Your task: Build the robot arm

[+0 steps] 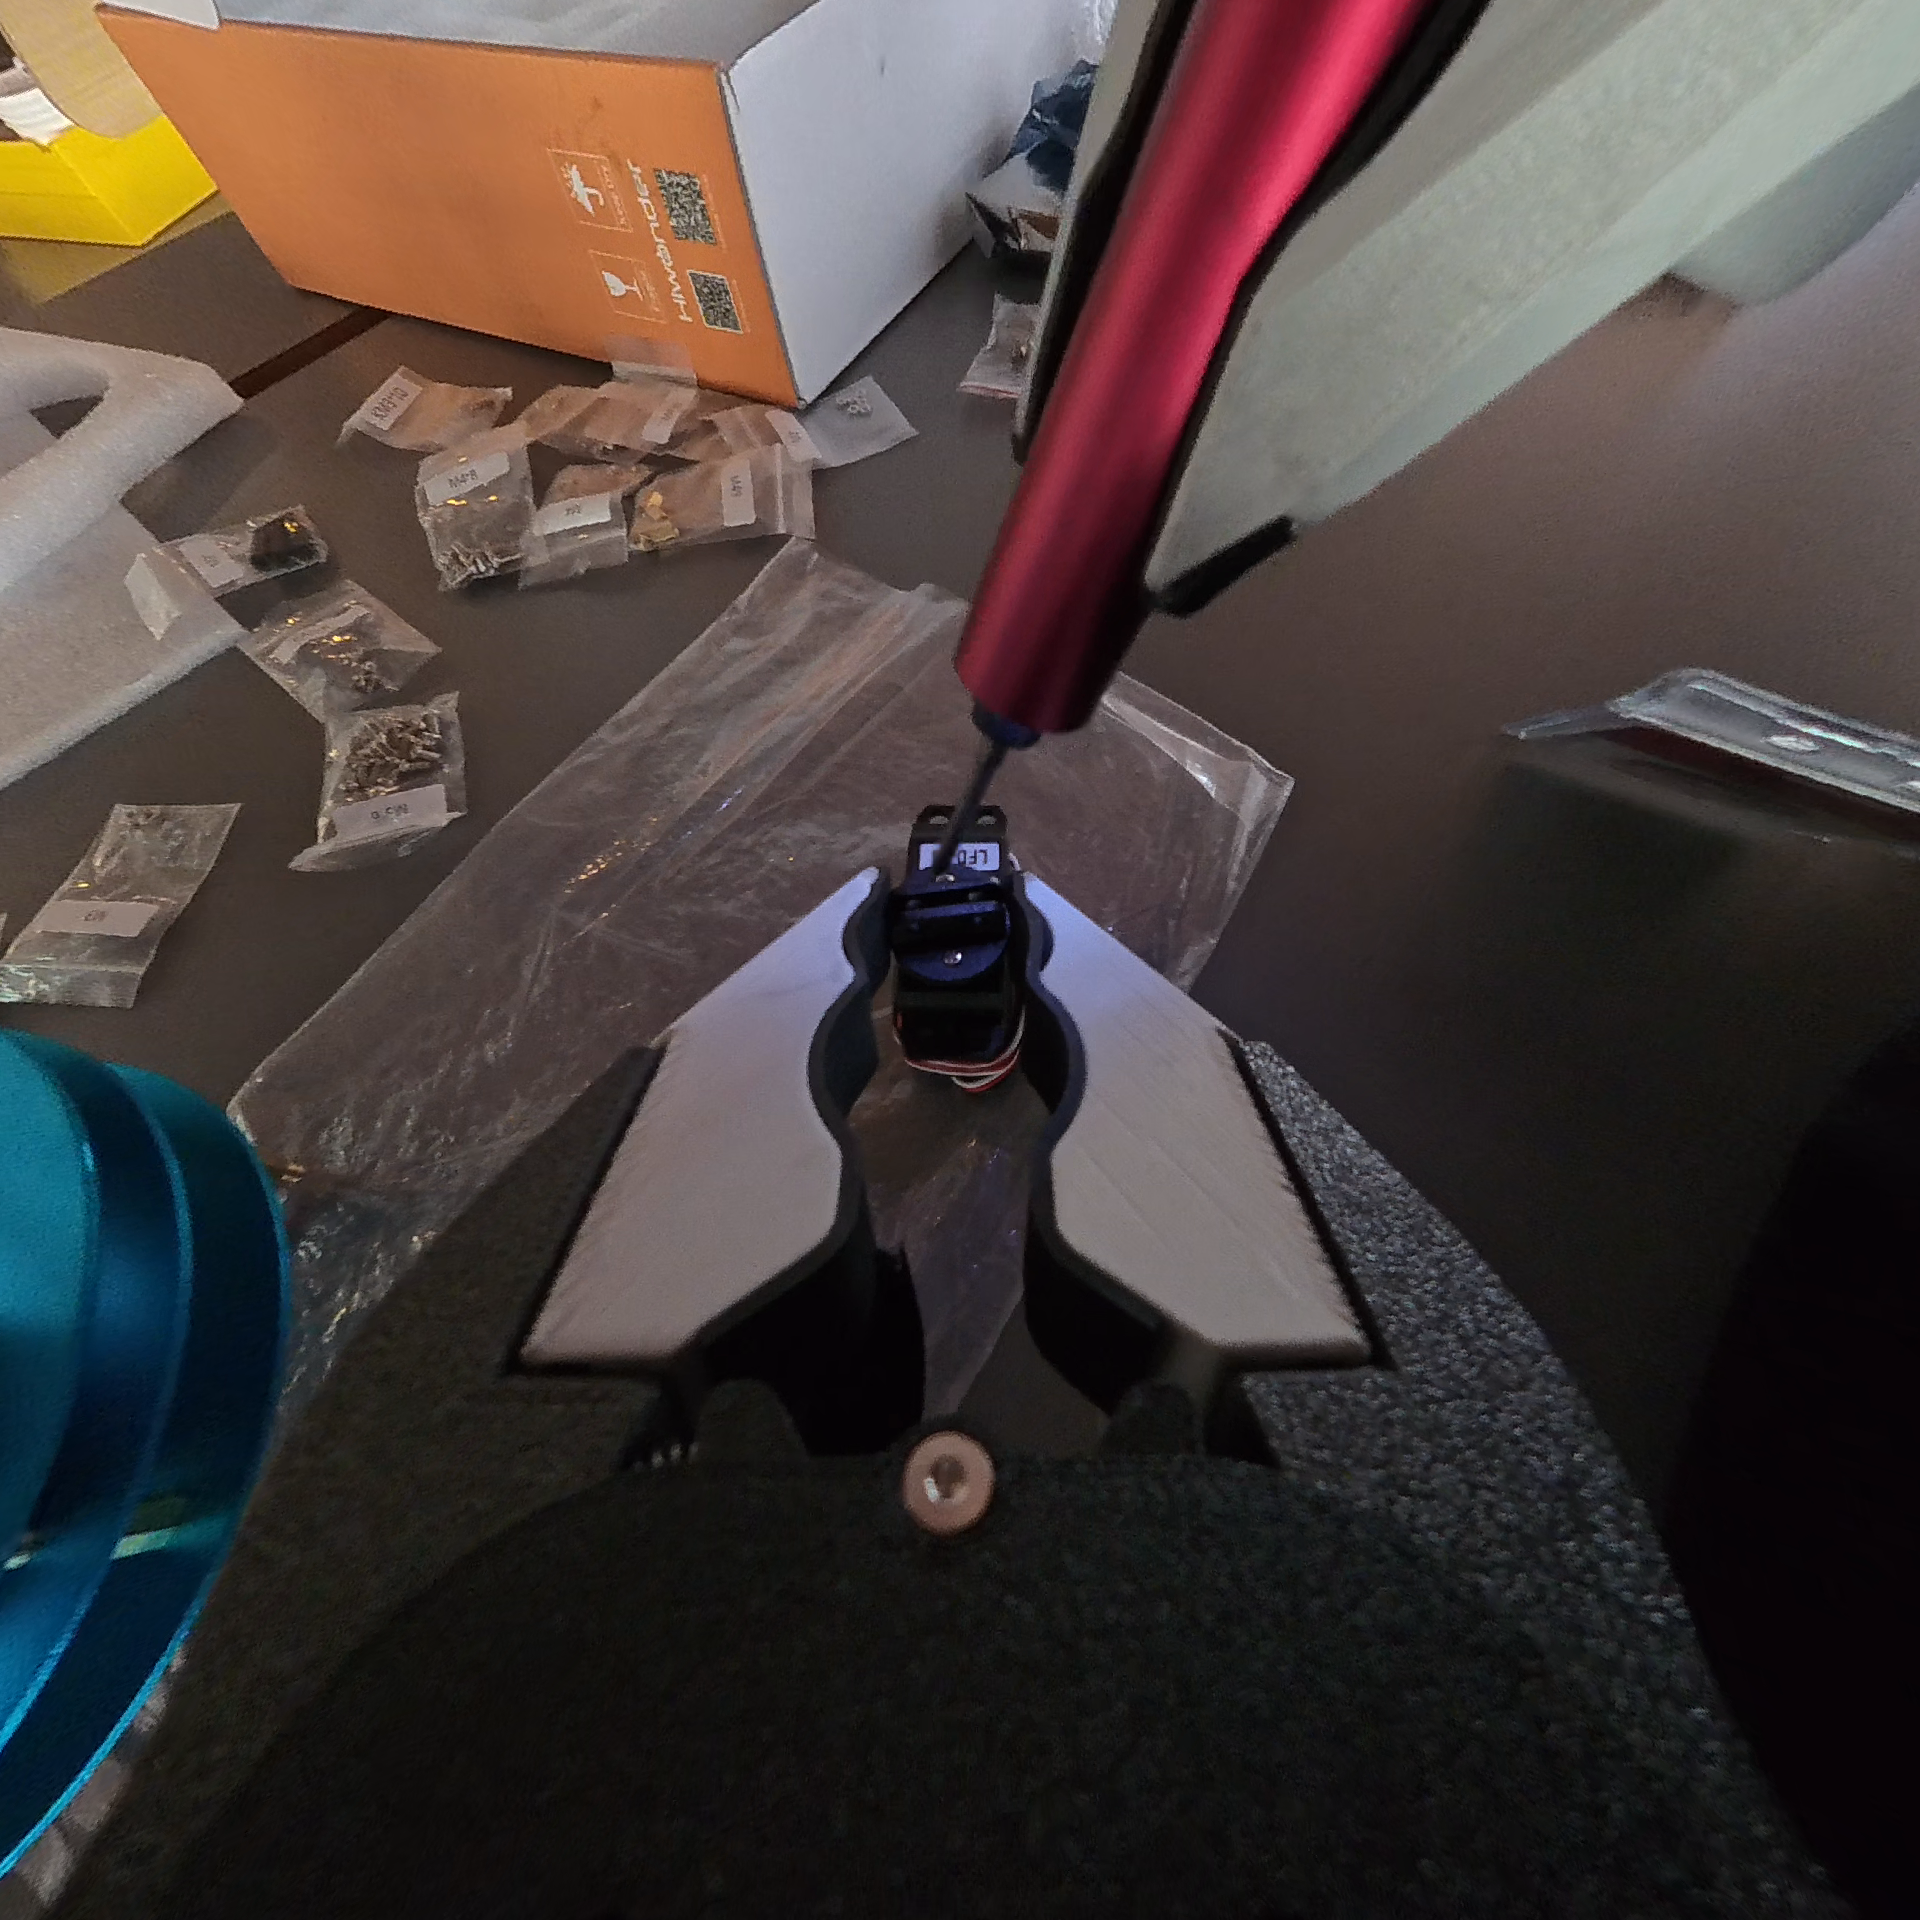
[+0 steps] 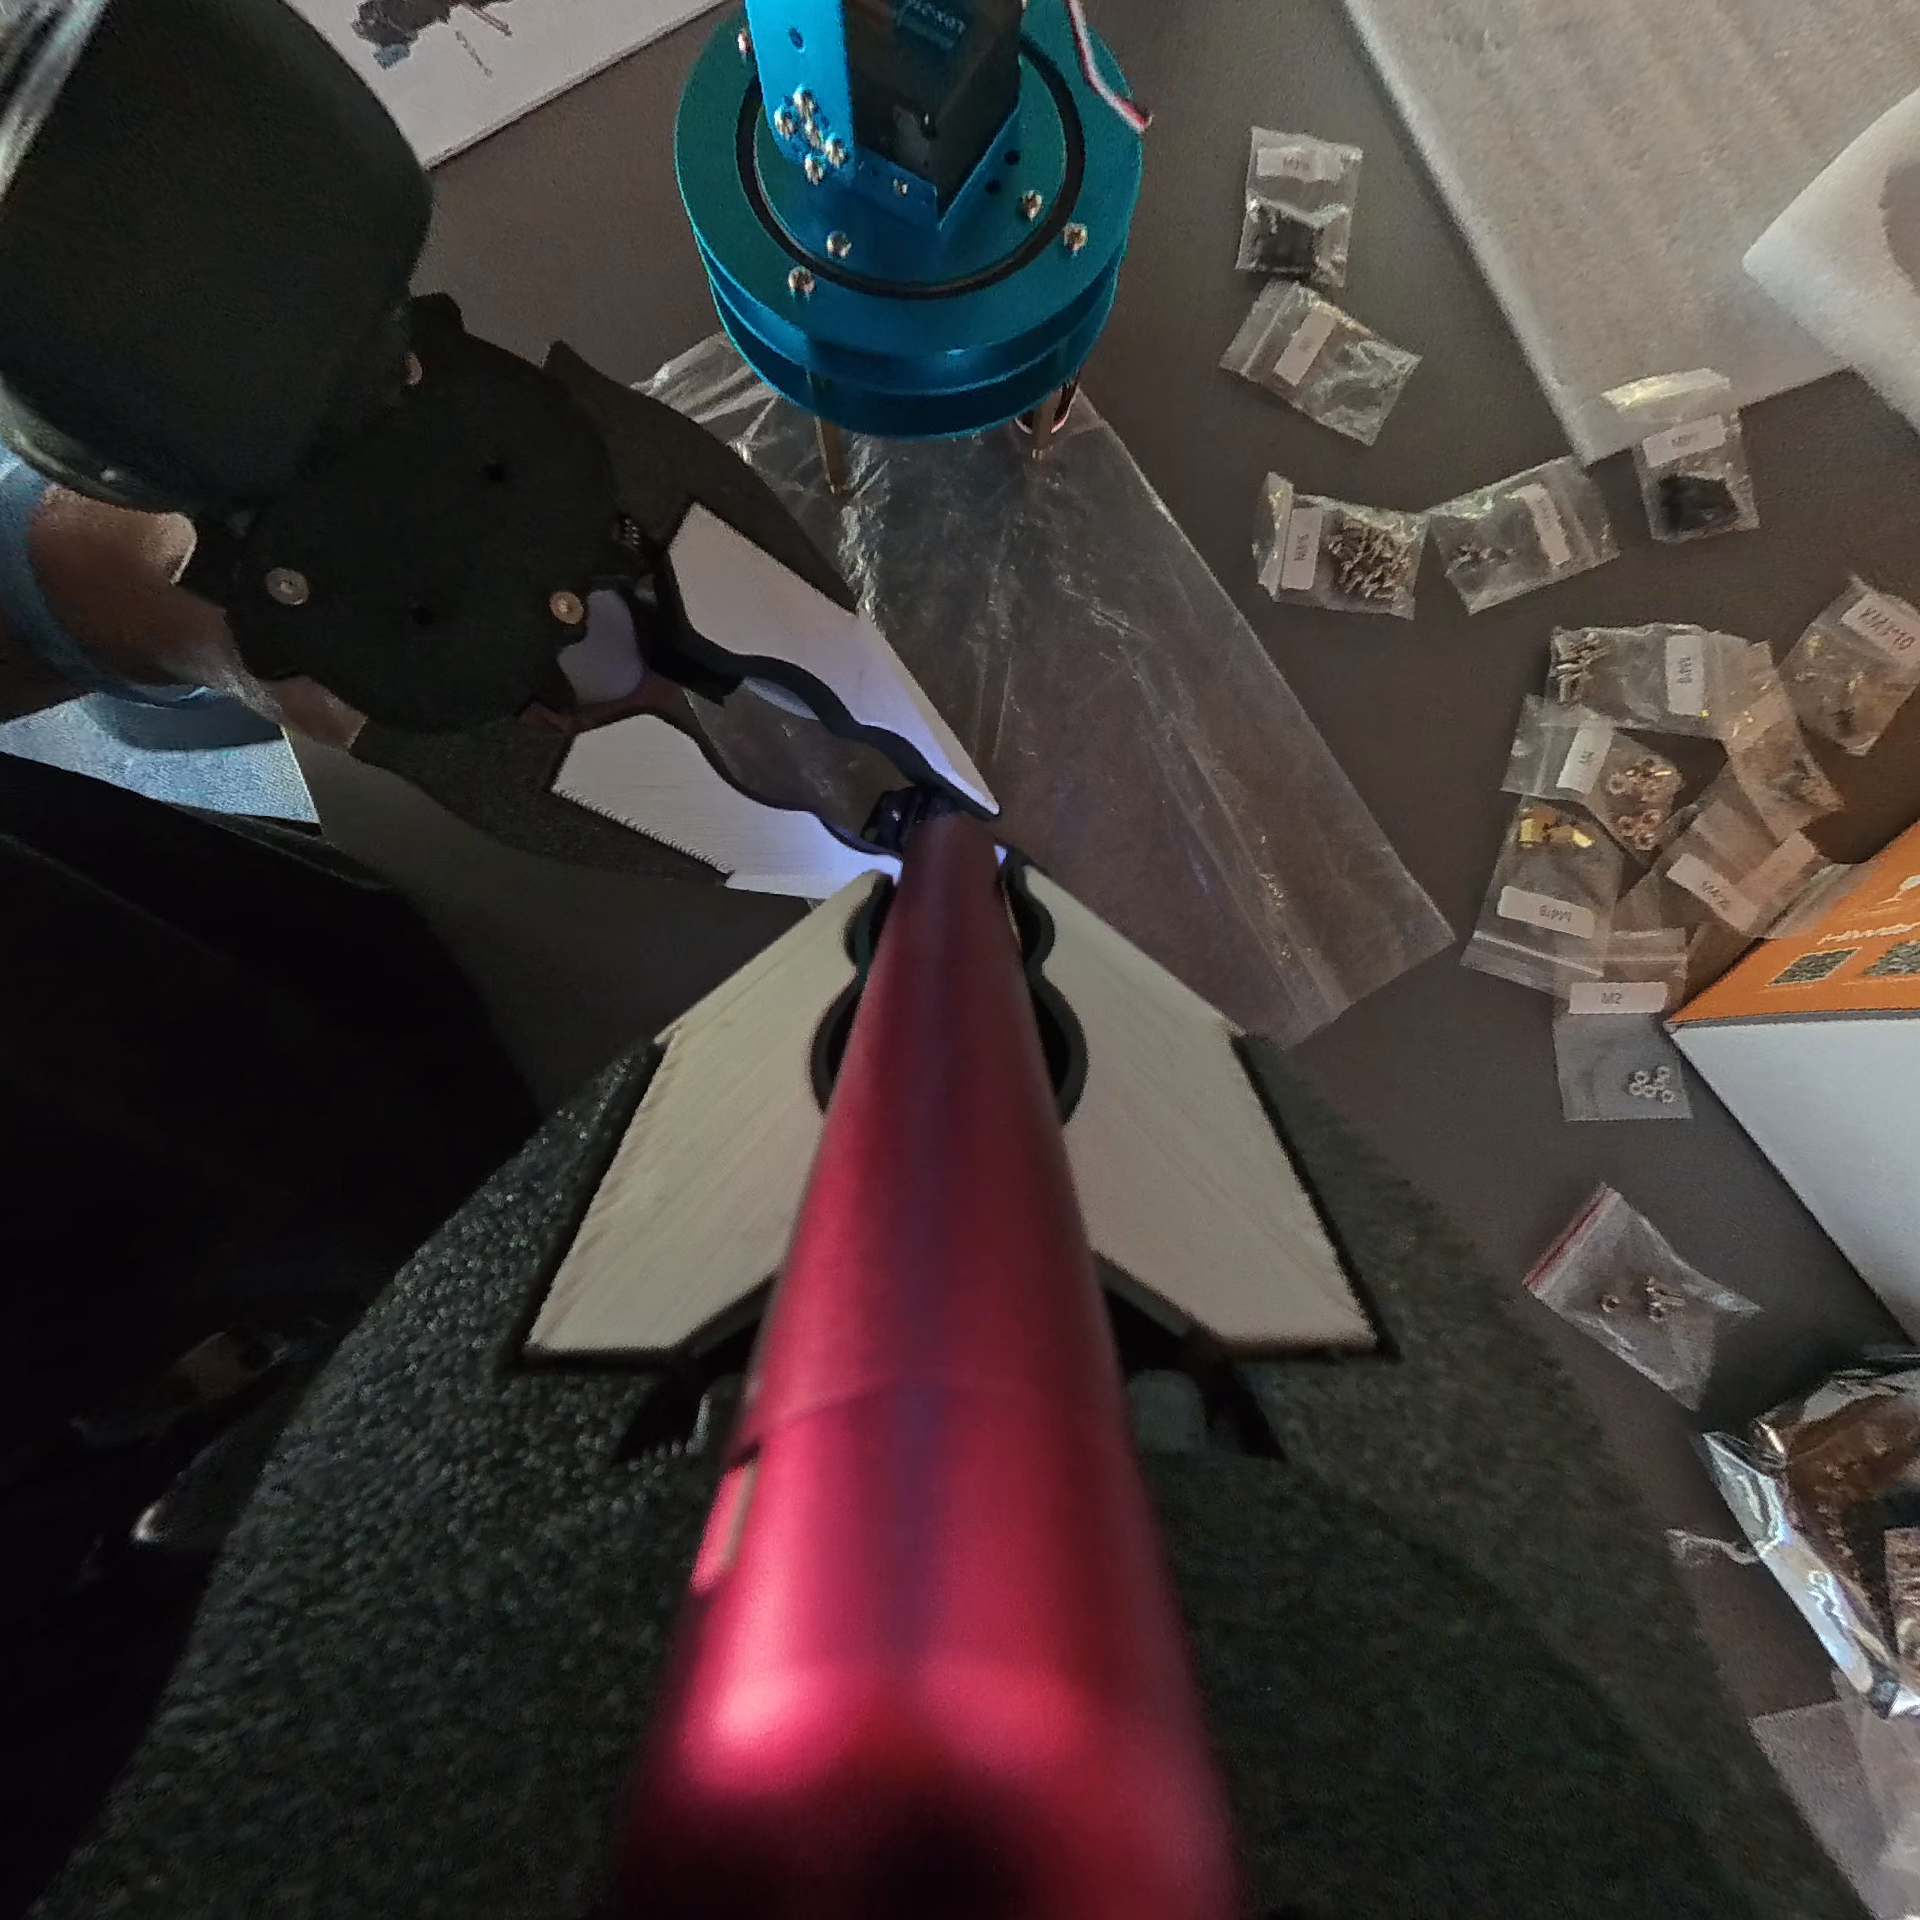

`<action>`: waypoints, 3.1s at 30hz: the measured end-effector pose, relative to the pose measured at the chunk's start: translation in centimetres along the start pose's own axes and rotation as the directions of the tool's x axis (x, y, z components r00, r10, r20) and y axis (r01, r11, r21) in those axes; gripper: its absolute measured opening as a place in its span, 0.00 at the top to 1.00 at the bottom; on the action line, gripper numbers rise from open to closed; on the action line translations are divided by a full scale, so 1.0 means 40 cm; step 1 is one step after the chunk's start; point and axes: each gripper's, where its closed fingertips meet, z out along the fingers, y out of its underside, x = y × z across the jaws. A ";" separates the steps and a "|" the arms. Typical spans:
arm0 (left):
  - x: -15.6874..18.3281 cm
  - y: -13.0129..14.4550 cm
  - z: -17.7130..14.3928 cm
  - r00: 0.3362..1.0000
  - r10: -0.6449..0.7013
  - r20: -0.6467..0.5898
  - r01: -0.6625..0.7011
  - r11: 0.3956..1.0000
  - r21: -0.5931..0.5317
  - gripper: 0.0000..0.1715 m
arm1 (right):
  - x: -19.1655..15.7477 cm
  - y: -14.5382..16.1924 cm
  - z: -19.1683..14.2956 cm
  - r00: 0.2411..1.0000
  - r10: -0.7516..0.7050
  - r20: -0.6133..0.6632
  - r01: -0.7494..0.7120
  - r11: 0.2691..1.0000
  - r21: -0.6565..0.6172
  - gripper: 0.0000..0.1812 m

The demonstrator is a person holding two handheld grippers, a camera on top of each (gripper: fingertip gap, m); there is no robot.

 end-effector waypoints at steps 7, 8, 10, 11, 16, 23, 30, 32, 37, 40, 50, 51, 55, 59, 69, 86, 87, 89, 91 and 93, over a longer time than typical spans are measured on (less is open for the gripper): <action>0.001 0.000 0.000 1.000 0.011 0.006 -0.011 1.000 0.000 0.87 | -0.003 0.001 0.001 1.000 -0.003 0.012 0.003 1.000 -0.020 0.87; 0.002 0.000 0.000 1.000 0.015 0.007 -0.015 1.000 0.000 0.87 | -0.003 0.001 0.001 1.000 -0.005 0.012 0.005 1.000 -0.026 0.87; 0.003 0.000 0.000 1.000 0.025 0.012 -0.025 1.000 0.000 0.88 | -0.004 0.001 0.000 1.000 -0.005 0.012 0.005 0.999 -0.040 0.87; 0.003 0.000 0.000 0.999 0.029 0.017 -0.029 1.000 -0.001 0.88 | -0.004 0.001 0.000 1.000 -0.007 0.013 0.008 0.999 -0.045 0.87; 0.005 -0.001 0.000 0.998 0.049 0.026 -0.049 0.999 -0.002 0.88 | -0.001 -0.006 0.003 0.999 0.020 0.042 -0.014 0.992 -0.129 0.87; -0.002 0.001 0.000 1.000 0.019 0.004 -0.019 1.000 -0.003 0.88 | 0.003 -0.019 0.015 0.995 -0.033 0.089 0.053 0.969 -0.242 0.85; -0.005 0.002 0.002 1.000 -0.006 0.007 0.006 1.000 -0.007 0.87 | 0.000 -0.029 0.021 0.987 -0.107 0.121 0.138 0.946 -0.293 0.86; -0.004 0.002 0.002 1.000 -0.011 0.001 0.011 1.000 -0.007 0.87 | 0.004 -0.030 0.022 0.986 -0.103 0.133 0.138 0.949 -0.283 0.86; -0.005 0.002 0.003 1.000 -0.017 -0.012 0.016 1.000 -0.005 0.88 | 0.005 -0.033 0.022 0.983 -0.129 0.131 0.161 0.949 -0.272 0.87; -0.004 0.002 0.003 1.000 -0.015 -0.024 0.015 1.000 -0.005 0.87 | 0.007 -0.031 0.020 0.982 -0.120 0.144 0.155 0.952 -0.265 0.86; -0.016 0.033 0.014 1.000 0.000 -0.002 0.000 0.996 -0.087 0.79 | -0.014 -0.058 -0.007 0.978 -0.081 0.192 0.118 0.975 -0.190 0.87; -0.013 0.030 0.012 1.000 0.002 -0.009 -0.003 0.997 -0.077 0.80 | -0.019 -0.054 -0.002 0.978 -0.082 0.192 0.119 0.975 -0.190 0.86; -0.005 0.017 0.009 1.000 0.011 -0.018 -0.012 0.999 -0.047 0.87 | -0.026 -0.051 0.009 0.979 -0.092 0.183 0.128 0.973 -0.191 0.87; -0.007 0.017 0.010 1.000 0.012 -0.010 -0.012 0.999 -0.047 0.87 | -0.023 -0.047 0.016 0.979 -0.100 0.175 0.135 0.970 -0.201 0.86; -0.009 0.018 0.010 1.000 -0.001 -0.015 0.001 0.999 -0.047 0.88 | -0.019 -0.039 0.027 0.980 -0.131 0.151 0.164 0.960 -0.226 0.87; -0.010 0.018 0.010 1.000 -0.012 -0.019 0.011 0.999 -0.046 0.88 | -0.021 -0.042 0.031 0.978 -0.142 0.150 0.174 0.958 -0.229 0.86; -0.010 0.018 0.010 1.000 -0.012 -0.020 0.011 0.999 -0.047 0.88 | -0.020 -0.042 0.031 0.979 -0.141 0.149 0.173 0.958 -0.231 0.86; -0.010 0.018 0.010 1.000 -0.009 -0.018 0.008 0.999 -0.046 0.88 | -0.020 -0.042 0.031 0.978 -0.144 0.148 0.176 0.957 -0.233 0.86; -0.010 0.018 0.010 1.000 -0.012 -0.019 0.011 0.999 -0.047 0.88 | -0.022 -0.042 0.031 0.976 -0.161 0.144 0.191 0.953 -0.234 0.87; -0.010 0.018 0.010 1.000 -0.013 -0.019 0.012 0.999 -0.047 0.88 | -0.024 -0.043 0.032 0.975 -0.172 0.141 0.203 0.949 -0.240 0.87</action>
